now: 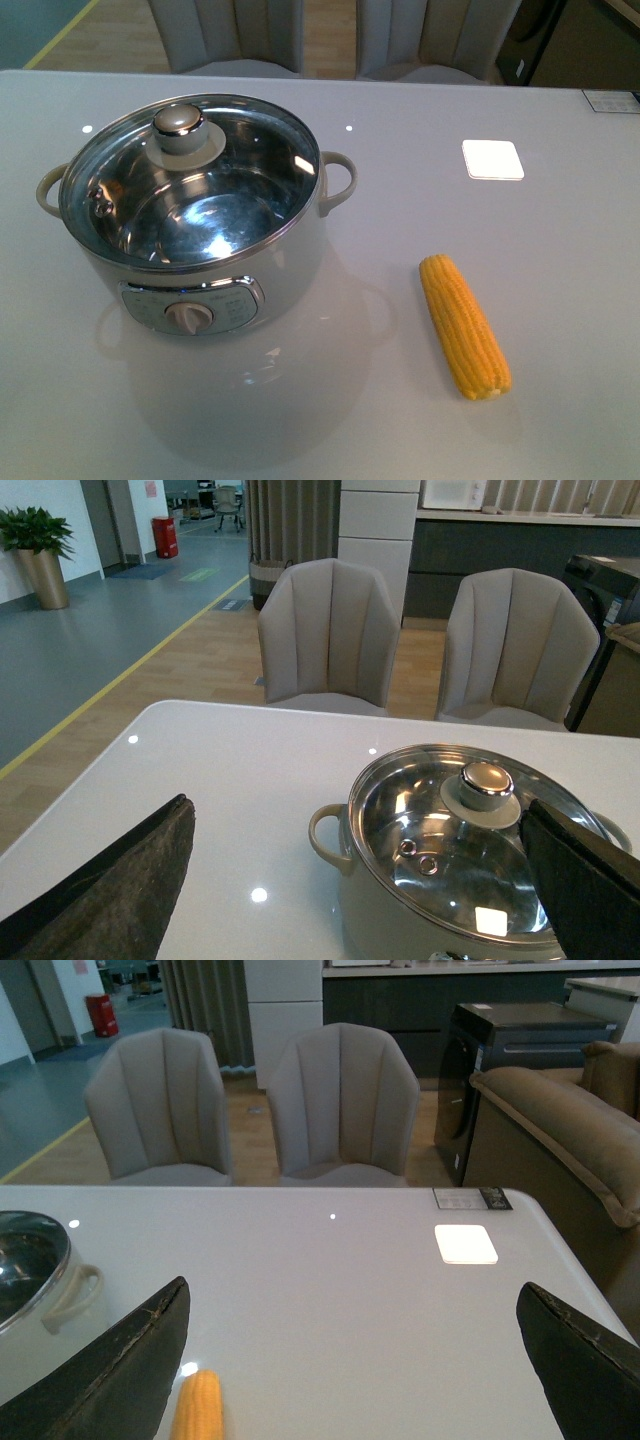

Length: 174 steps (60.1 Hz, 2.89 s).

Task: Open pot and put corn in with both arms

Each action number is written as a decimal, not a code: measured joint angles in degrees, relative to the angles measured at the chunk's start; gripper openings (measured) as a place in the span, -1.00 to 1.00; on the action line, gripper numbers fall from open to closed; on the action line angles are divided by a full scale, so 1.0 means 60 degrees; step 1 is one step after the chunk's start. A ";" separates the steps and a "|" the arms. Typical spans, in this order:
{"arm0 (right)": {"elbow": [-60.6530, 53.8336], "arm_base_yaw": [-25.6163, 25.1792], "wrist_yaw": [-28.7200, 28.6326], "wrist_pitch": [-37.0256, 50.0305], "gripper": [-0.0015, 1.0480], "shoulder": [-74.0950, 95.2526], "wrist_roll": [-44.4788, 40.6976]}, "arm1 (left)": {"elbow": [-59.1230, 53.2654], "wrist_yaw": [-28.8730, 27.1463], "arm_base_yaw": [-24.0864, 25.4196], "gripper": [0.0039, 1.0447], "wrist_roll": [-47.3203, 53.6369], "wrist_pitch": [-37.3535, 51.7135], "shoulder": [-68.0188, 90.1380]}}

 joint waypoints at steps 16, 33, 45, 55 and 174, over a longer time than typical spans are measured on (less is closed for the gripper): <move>0.0000 0.0000 0.0000 -0.0004 0.83 0.0000 0.0000 | 0.0000 0.0000 0.0000 0.88 0.0000 0.0000 0.0000; 0.0000 0.0000 0.0000 -0.0004 0.83 0.0000 0.0000 | 0.0015 -0.0055 -0.0025 0.88 -0.0025 -0.0051 0.0029; 0.0000 0.0000 0.0007 -0.0004 0.83 0.0000 0.0000 | 0.0954 -0.2918 -0.0743 0.88 -0.2164 -0.2903 0.1657; 0.0000 0.0000 0.0000 -0.0004 0.83 0.0000 0.0000 | 0.1548 -0.2244 -0.0488 0.88 -0.2455 -0.2055 0.2626; 0.0000 0.0000 0.0000 -0.0004 0.83 0.0000 0.0000 | 0.7901 0.0816 -0.2546 0.88 0.0867 0.6011 1.8710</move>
